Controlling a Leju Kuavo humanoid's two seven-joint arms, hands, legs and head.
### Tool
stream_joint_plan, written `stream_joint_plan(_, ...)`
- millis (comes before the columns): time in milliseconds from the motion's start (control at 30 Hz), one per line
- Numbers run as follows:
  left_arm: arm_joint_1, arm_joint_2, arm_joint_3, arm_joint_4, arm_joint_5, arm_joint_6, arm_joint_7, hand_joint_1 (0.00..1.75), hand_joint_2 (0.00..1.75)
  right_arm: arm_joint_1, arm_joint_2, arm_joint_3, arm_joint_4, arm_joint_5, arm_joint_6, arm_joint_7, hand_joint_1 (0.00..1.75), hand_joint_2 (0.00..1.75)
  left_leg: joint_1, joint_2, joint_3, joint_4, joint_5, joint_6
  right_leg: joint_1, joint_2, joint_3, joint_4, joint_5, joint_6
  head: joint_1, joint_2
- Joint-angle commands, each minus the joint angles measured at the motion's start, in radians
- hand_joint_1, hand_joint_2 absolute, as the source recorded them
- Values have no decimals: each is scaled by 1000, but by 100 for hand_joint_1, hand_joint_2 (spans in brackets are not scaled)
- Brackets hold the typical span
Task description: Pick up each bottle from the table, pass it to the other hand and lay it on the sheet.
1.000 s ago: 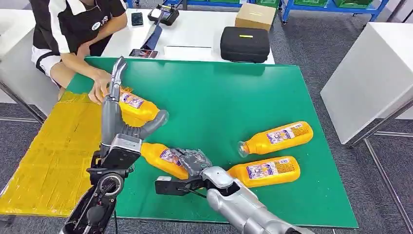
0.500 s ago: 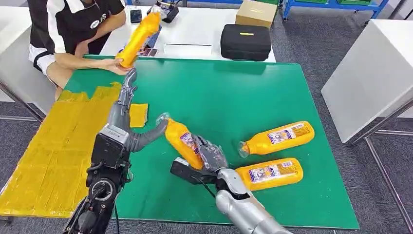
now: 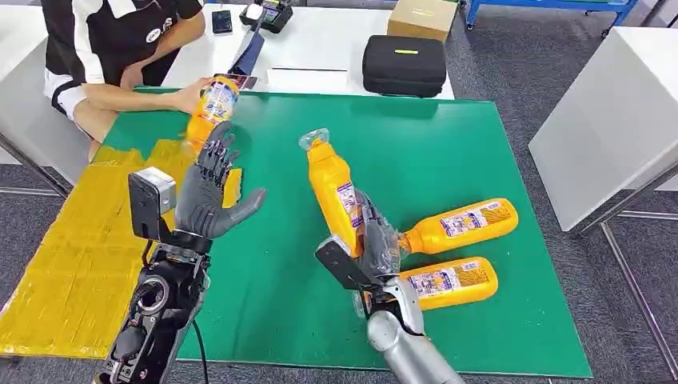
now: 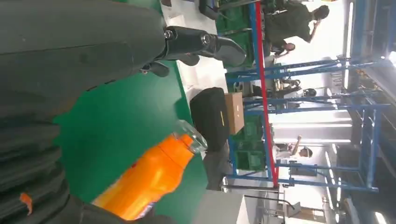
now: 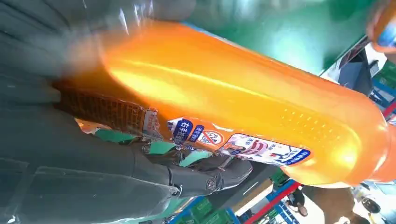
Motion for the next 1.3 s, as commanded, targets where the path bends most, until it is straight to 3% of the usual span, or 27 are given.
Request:
stream_joint_plan(33, -51, -5, 23, 109, 67, -29, 28, 0, 175, -11, 8, -46, -12, -30, -54, -37, 175, 175, 0, -2, 2, 0, -1, 1, 0, -1, 3, 0, -1, -4, 0, 0)
stream_joint_plan(267, -129, 5, -27, 290, 256, -149, 33, 0, 175, -5, -4, -59, -76, -94, -128, -99, 175, 175, 0, -3, 1, 0, 0, 0, 0, -2, 1, 0, -1, -3, 0, 0)
stream_joint_plan(400, -149, 5, -66, 324, 342, -207, 52, 0, 175, -4, 4, -54, -94, -26, -238, -137, 175, 175, 0, -3, 1, 0, -1, 0, 0, -2, 1, 0, -1, -4, 0, 0)
stream_joint_plan(600, -141, 12, -104, 309, 361, -197, 68, 0, 175, 21, 41, -100, -144, 107, -238, -181, 175, 175, 0, -3, 3, 1, -3, 1, 1, -2, 4, 1, -3, -6, 0, 0)
stream_joint_plan(867, -132, 27, -121, 311, 385, -182, 71, 0, 175, 20, 58, -126, -137, 133, -238, -210, 175, 175, 0, -1, 0, 0, -1, 0, 1, -1, 1, 0, -1, -4, 0, 0)
stream_joint_plan(1300, -135, 35, -137, 328, 447, -170, 73, 0, 175, -20, 16, 11, -36, 128, -204, -76, 175, 175, 1, 0, 3, 0, -3, 0, 1, 1, 4, 0, -2, -6, 0, 0)
